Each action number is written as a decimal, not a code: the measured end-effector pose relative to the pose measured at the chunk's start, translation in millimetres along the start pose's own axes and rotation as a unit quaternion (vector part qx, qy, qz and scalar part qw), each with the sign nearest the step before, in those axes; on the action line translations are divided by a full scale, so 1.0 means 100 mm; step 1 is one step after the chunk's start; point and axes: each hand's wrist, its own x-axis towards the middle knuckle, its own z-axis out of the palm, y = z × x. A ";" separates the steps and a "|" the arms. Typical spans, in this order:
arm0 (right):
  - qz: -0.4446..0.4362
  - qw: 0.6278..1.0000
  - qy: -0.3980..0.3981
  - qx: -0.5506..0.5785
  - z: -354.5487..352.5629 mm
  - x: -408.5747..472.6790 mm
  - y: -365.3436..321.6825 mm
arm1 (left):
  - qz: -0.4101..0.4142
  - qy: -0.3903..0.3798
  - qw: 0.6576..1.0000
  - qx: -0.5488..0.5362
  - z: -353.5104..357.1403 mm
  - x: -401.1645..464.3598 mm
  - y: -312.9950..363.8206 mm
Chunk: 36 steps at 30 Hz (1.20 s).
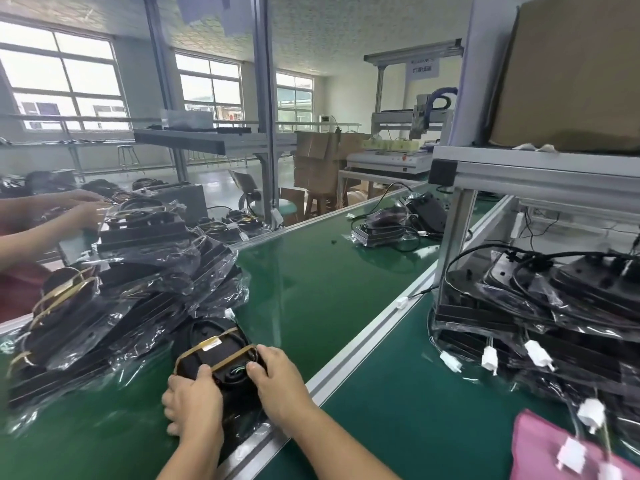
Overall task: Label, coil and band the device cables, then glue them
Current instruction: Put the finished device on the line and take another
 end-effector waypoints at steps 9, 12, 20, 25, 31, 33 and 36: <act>0.005 0.993 -0.064 -0.095 -0.04 -0.09 -0.07 | 0.017 0.011 0.997 0.070 -0.01 -0.11 0.02; 0.001 0.989 -0.087 -0.116 -0.10 -0.13 -0.10 | 0.032 0.008 0.996 0.087 0.00 -0.13 0.03; -0.006 0.980 -0.030 -0.199 -0.82 -0.44 -0.21 | 0.079 0.018 0.983 0.165 -0.05 -0.11 0.11; 0.014 0.968 0.076 -0.239 -1.74 -0.78 -0.16 | 0.280 0.017 0.951 0.134 0.13 -0.73 0.26; 0.041 0.911 0.240 -0.333 -2.65 -1.33 -0.15 | 0.406 -0.272 0.873 0.008 0.66 -2.01 0.76; 0.055 0.884 0.301 -0.353 -2.87 -1.54 -0.13 | 0.412 -0.367 0.832 -0.052 0.80 -2.40 0.97; 0.107 0.838 0.388 -0.370 -3.17 -1.82 -0.06 | 0.392 -0.473 0.787 -0.057 1.05 -2.89 1.34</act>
